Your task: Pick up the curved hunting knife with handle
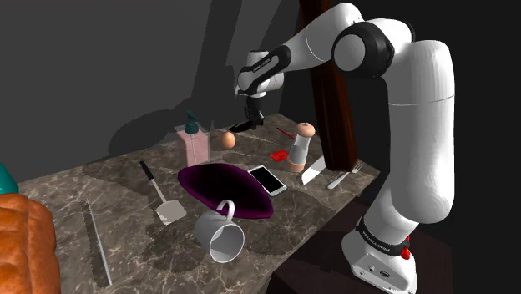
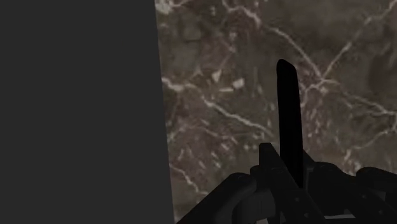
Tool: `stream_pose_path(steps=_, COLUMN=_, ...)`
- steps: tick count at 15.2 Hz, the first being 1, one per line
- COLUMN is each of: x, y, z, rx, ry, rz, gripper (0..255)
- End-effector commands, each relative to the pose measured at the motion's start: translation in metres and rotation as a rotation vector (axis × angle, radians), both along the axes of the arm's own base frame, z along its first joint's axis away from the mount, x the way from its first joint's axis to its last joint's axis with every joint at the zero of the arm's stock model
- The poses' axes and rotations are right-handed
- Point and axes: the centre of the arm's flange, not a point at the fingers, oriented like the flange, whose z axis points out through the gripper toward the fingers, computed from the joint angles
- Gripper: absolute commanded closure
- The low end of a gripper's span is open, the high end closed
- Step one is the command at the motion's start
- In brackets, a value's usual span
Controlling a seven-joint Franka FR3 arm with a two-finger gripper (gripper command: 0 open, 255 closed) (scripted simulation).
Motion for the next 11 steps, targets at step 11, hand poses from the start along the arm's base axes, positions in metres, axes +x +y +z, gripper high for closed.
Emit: stream_pose_path(steps=11, x=0.000, y=0.001, z=0.049, rx=-0.001, ry=0.001, rz=0.000, gripper=255)
